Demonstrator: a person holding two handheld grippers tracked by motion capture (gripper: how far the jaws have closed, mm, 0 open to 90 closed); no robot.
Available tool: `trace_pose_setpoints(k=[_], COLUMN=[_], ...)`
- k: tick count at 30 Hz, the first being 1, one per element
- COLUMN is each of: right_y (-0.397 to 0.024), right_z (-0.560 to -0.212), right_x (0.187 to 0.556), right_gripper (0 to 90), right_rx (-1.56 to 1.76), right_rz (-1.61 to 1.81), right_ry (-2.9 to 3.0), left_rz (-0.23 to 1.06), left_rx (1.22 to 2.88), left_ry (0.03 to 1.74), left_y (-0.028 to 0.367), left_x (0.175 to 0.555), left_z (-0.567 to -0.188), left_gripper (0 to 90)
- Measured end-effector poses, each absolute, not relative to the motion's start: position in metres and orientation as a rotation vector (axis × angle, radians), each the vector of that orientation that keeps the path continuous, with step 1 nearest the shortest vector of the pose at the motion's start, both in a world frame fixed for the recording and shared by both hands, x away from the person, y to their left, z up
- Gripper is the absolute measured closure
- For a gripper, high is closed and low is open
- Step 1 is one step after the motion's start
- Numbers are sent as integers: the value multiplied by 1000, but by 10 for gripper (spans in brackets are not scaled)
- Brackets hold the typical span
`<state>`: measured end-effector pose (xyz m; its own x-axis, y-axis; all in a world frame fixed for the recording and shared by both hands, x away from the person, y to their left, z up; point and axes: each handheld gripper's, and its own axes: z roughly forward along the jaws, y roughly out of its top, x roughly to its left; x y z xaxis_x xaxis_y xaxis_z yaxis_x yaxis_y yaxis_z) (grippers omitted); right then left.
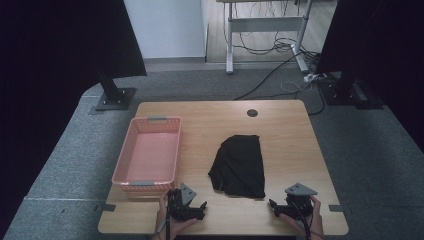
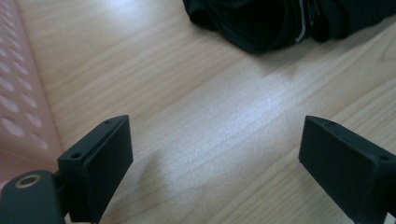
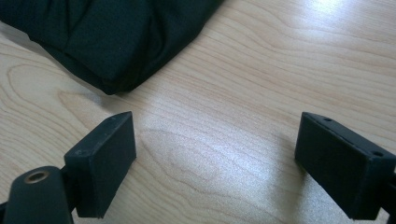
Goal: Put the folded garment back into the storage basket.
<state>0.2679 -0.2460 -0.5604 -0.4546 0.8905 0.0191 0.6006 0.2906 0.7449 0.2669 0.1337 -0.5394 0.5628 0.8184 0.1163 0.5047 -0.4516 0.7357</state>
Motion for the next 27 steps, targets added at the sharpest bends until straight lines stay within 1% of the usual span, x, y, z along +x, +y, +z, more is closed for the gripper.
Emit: trace_pose_setpoints(k=[4, 10, 18, 23, 27], right_y=[-246, -245, -245, -245, -245], right_z=[-560, -560, -560, -560, -560], right_x=[269, 269, 269, 269, 269], right_gripper=[121, 120, 120, 120, 120], right_rx=[1332, 1339, 1341, 1341, 1340], right_rz=[984, 980, 980, 980, 980], right_ry=[2169, 2161, 2160, 2160, 2160], left_rz=[608, 625, 637, 630, 598], left_rx=[2111, 2110, 2114, 2090, 2074], left_ry=[1070, 1055, 1036, 1043, 1054], left_y=[132, 123, 118, 119, 119], left_x=[266, 264, 267, 273, 279], left_z=[-532, -518, -510, -507, -507], left_gripper=[96, 96, 96, 96, 96])
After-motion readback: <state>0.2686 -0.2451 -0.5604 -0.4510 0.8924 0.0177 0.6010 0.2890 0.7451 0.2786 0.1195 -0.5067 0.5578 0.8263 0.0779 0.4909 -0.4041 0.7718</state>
